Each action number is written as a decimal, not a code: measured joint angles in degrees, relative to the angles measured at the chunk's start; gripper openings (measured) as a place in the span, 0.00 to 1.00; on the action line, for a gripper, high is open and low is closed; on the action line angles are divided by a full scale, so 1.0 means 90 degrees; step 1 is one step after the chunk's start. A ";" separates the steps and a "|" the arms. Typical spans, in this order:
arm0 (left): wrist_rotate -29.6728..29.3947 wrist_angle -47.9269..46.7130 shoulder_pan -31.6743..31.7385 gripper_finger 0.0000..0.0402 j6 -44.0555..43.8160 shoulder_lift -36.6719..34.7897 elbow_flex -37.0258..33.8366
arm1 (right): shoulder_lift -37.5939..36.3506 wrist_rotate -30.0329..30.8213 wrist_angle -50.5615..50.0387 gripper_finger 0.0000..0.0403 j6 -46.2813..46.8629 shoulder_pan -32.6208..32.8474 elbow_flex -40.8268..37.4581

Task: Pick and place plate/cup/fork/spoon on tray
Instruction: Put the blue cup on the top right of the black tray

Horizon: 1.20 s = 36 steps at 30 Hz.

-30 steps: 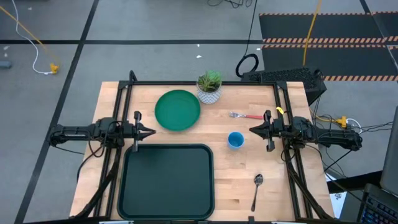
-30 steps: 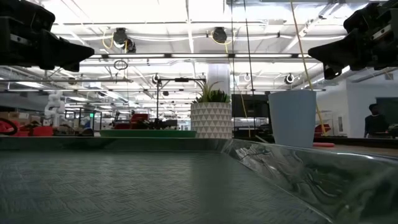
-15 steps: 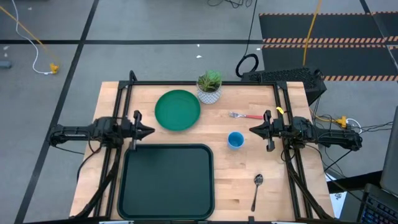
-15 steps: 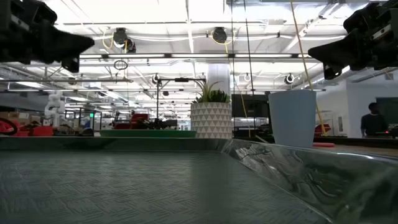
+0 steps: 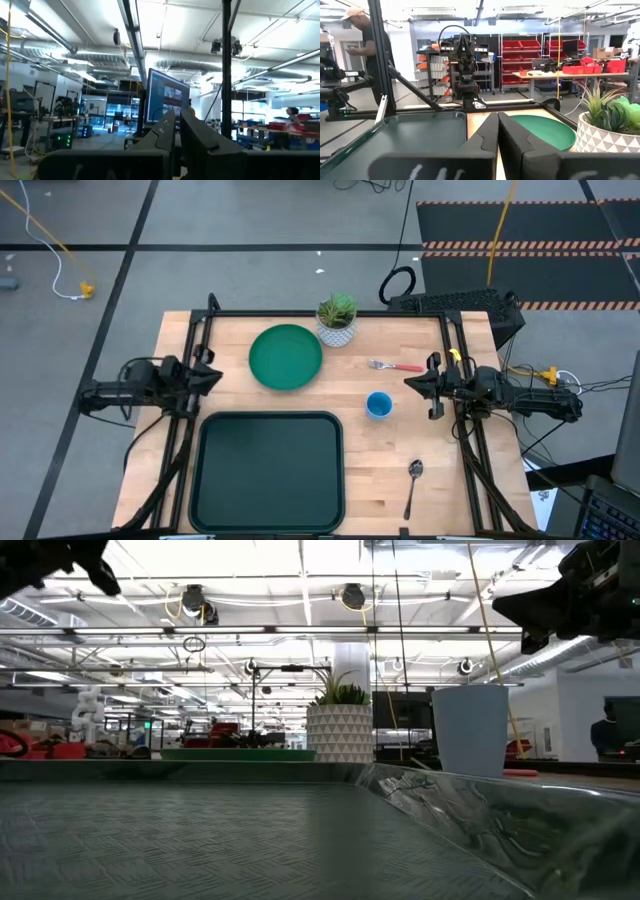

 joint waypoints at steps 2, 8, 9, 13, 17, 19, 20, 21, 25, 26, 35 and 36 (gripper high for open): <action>0.0000 -0.0131 0.0000 0.07 0.0030 0.0141 0.0328 | 0.0000 -0.0002 0.0000 0.00 0.0000 -0.0001 0.0000; 0.0005 -0.1018 0.0000 0.07 0.0159 0.0930 0.1678 | 0.0000 -0.0018 0.0000 0.00 0.0358 0.0001 0.0000; 0.0007 -0.1229 0.0000 0.07 0.0169 0.1102 0.1932 | 0.0000 -0.0022 0.0000 0.00 0.0468 0.0001 -0.0001; 0.0008 -0.1784 0.0000 0.07 0.0126 0.1862 0.2867 | 0.0000 -0.0024 -0.0001 0.00 0.0934 0.0001 -0.0001; 0.0053 -0.2257 -0.0006 0.07 0.0119 0.2697 0.3637 | 0.0000 -0.0024 0.0000 0.00 0.1337 0.0008 -0.0001; 0.0118 -0.2418 -0.0057 0.07 0.0121 0.3132 0.3941 | 0.0008 -0.0024 0.0000 0.00 0.1454 0.0038 -0.0001; 0.0121 -0.2456 -0.0111 0.07 0.0130 0.3344 0.4066 | 0.0024 -0.0024 0.0000 0.00 0.1493 0.0063 0.0001; 0.0123 -0.2516 -0.0175 0.07 0.0150 0.3555 0.4179 | 0.0045 -0.0025 -0.0002 0.00 0.1518 0.0089 0.0000; 0.0124 -0.2595 -0.0550 0.07 0.0218 0.4408 0.4463 | 0.0195 -0.0027 -0.0066 0.00 0.1552 0.0208 0.0000; 0.0122 -0.2644 -0.0663 0.07 0.0307 0.4594 0.4494 | 0.0246 -0.0024 -0.0131 0.00 0.1552 0.0239 0.0000; -0.1152 -0.2658 -0.1656 0.07 0.0682 0.6317 0.4440 | 0.0867 -0.0027 -0.0320 0.00 0.1741 0.0580 0.0044; -0.1302 -0.2633 -0.1728 0.07 0.0682 0.6515 0.4440 | 0.0970 -0.0027 -0.0313 0.00 0.1741 0.0642 0.0103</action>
